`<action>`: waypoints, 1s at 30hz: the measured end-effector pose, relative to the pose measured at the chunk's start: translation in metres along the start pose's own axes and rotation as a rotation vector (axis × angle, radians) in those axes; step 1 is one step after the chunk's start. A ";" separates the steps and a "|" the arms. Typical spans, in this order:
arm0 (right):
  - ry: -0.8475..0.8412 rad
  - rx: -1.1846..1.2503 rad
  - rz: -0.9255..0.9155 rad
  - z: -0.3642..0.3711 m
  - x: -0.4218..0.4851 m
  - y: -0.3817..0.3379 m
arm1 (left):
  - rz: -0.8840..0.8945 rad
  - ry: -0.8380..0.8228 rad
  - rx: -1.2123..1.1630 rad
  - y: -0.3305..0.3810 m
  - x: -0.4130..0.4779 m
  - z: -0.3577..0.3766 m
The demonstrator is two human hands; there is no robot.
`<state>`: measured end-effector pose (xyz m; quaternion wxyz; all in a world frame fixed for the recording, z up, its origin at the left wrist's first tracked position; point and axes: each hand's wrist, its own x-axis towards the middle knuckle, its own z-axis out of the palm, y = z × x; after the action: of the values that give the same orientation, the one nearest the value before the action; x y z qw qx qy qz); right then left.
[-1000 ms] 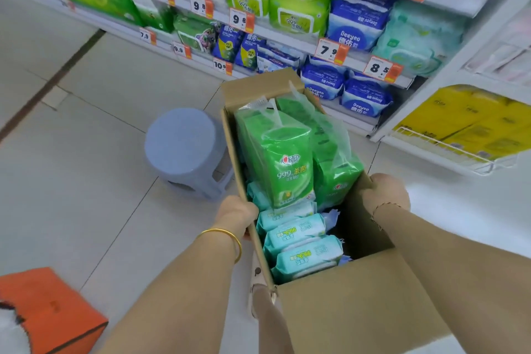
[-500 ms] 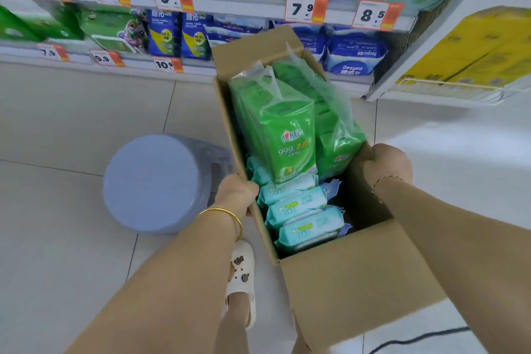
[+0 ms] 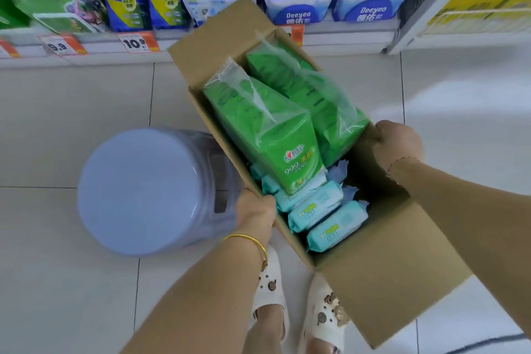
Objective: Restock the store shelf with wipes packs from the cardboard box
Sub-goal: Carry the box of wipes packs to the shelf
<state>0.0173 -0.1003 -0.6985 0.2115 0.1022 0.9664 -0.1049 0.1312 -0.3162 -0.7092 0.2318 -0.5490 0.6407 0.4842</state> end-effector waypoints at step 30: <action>-0.094 0.030 -0.035 -0.096 0.037 0.004 | -0.224 -0.502 0.030 0.097 -0.058 0.082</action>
<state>-0.0515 -0.0667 -0.6293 0.2531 0.0836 0.9553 -0.1276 0.0383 -0.2236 -0.6607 0.4437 -0.4758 0.5056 0.5667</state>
